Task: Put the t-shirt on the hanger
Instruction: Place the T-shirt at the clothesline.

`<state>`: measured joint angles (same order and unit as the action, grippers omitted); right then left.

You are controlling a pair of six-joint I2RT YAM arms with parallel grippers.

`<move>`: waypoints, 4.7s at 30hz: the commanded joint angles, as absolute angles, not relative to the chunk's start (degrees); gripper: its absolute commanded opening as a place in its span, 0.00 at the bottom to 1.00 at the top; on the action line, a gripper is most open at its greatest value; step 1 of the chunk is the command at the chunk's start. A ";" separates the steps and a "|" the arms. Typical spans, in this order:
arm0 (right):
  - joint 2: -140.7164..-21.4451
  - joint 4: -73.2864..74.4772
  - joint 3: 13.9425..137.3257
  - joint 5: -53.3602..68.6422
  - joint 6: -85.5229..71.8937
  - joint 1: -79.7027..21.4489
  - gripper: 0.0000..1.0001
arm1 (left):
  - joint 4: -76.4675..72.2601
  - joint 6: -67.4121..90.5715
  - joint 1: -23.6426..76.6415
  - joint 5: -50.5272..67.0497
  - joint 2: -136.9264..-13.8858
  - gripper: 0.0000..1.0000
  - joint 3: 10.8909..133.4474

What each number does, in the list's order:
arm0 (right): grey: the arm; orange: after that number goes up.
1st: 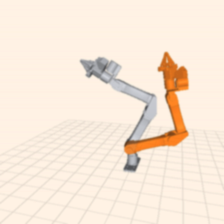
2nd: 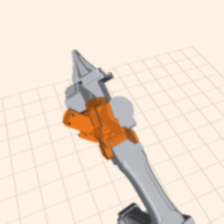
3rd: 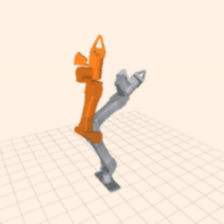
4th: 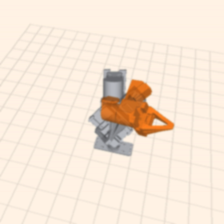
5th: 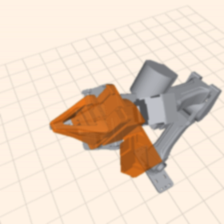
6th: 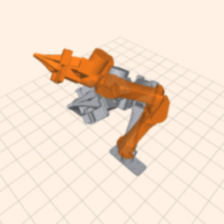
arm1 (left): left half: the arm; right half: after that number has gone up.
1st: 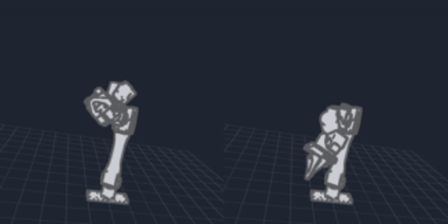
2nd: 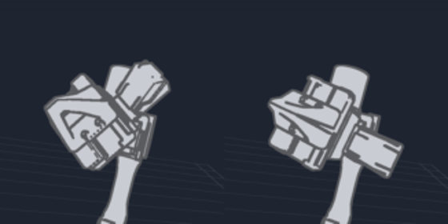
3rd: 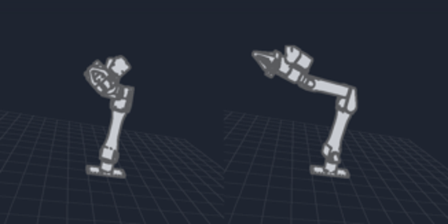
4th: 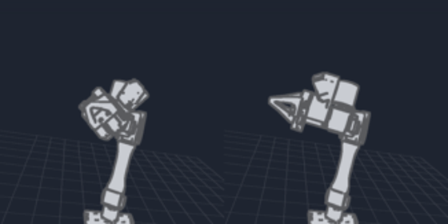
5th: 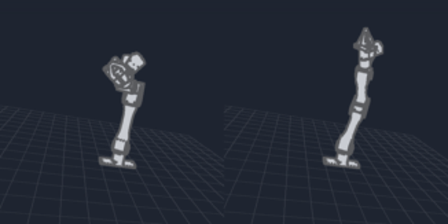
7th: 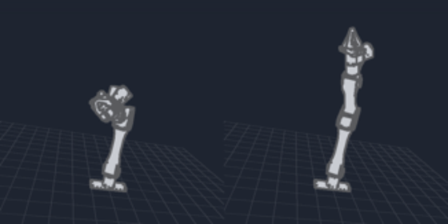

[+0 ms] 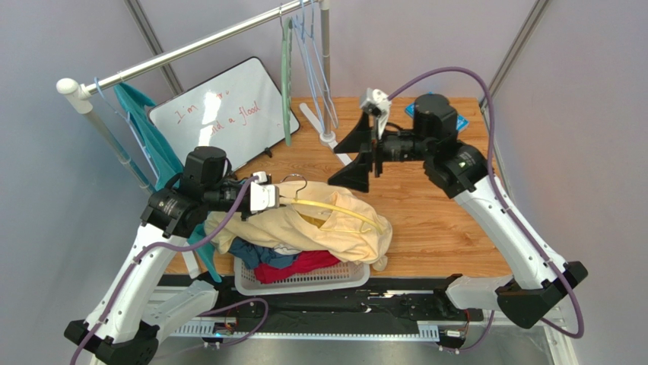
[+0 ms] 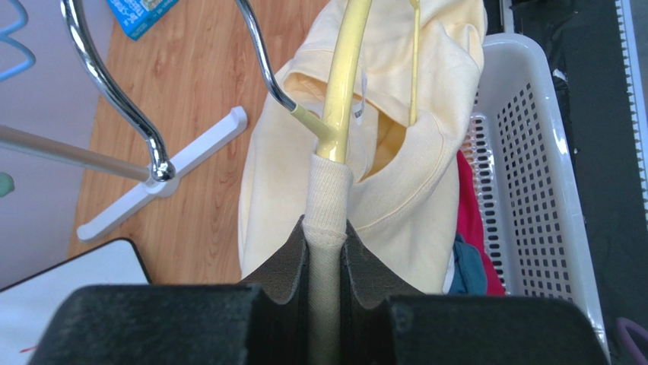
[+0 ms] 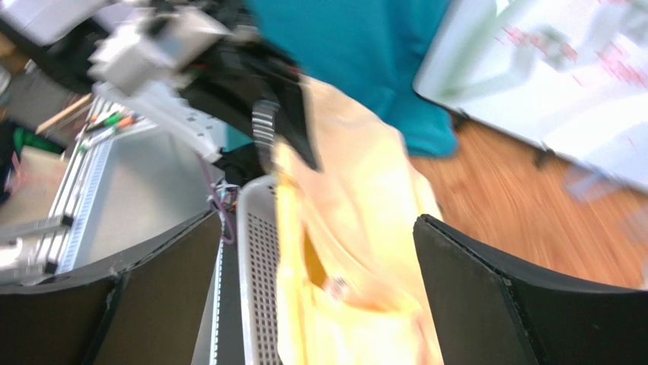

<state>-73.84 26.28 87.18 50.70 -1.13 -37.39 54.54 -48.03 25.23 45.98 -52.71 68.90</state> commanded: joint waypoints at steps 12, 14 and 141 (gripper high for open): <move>-85.60 58.62 91.31 24.45 3.95 -37.17 0.93 | 52.38 -52.03 32.78 42.28 -49.75 0.00 69.43; -86.31 58.45 91.76 20.67 3.87 -39.46 0.91 | 52.21 -51.68 33.22 41.75 -49.83 0.00 69.43; -82.53 68.47 115.31 24.35 31.46 -48.07 0.55 | 22.23 -23.82 34.19 38.50 -50.80 0.00 67.15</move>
